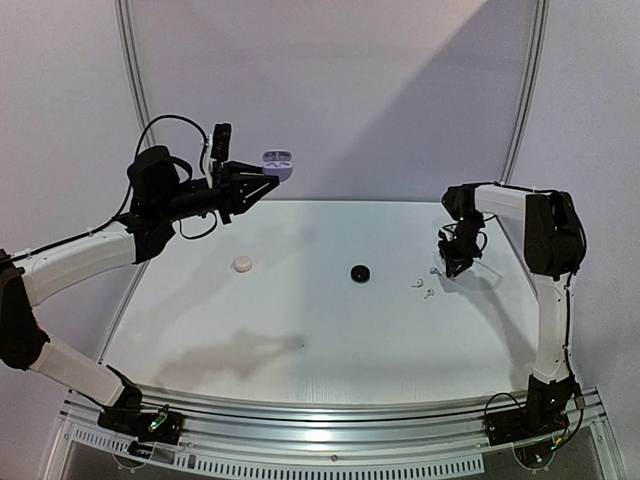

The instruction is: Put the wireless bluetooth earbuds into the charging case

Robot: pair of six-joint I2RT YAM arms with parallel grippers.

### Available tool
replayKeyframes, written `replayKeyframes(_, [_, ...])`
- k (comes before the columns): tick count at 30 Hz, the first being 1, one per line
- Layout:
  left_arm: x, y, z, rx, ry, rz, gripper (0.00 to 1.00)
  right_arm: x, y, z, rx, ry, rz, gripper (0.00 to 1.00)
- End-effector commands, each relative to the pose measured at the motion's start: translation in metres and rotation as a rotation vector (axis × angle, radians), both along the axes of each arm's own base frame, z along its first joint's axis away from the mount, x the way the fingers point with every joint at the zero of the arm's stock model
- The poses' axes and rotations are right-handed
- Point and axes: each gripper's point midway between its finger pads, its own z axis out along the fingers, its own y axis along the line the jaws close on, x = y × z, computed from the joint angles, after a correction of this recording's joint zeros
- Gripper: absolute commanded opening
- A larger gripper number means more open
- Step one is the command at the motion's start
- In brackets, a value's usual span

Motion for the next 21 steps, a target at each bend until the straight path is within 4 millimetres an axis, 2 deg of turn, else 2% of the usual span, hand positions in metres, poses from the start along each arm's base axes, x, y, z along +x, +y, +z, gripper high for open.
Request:
replayKeyframes(1, [0.009,0.004,0.002,-0.014,-0.044,0.046,0.0,0.03,0.029,0.089,0.146,-0.236,-0.031,0.1])
replayKeyframes(4, [0.014,0.005,0.006,-0.033,-0.096,0.078,0.0,0.046,0.065,0.162,0.305,-0.43,-0.024,0.1])
replayKeyframes(6, [0.019,0.006,0.01,-0.056,-0.147,0.11,0.0,0.055,0.099,0.229,0.455,-0.619,0.002,0.1])
replayKeyframes(8, [0.029,0.008,0.016,-0.086,-0.185,0.165,0.0,0.052,0.135,0.296,0.608,-0.78,0.039,0.09])
replayKeyframes(9, [0.032,0.007,0.021,-0.101,-0.204,0.183,0.0,0.045,0.153,0.335,0.689,-0.867,0.067,0.09])
replayKeyframes(11, [0.034,0.005,0.028,-0.125,-0.247,0.204,0.0,0.026,0.19,0.399,0.855,-0.998,0.121,0.09])
replayKeyframes(13, [0.033,0.003,0.034,-0.139,-0.292,0.213,0.0,-0.001,0.226,0.449,1.003,-1.094,0.197,0.1])
replayKeyframes(16, [0.029,0.0,0.041,-0.153,-0.366,0.221,0.0,-0.037,0.273,0.493,1.17,-1.161,0.324,0.1])
replayKeyframes(18, [0.029,0.001,0.045,-0.165,-0.388,0.241,0.0,-0.057,0.296,0.511,1.266,-1.167,0.394,0.1])
replayKeyframes(21, [0.026,0.001,0.05,-0.177,-0.407,0.242,0.0,-0.083,0.33,0.524,1.401,-1.152,0.51,0.1])
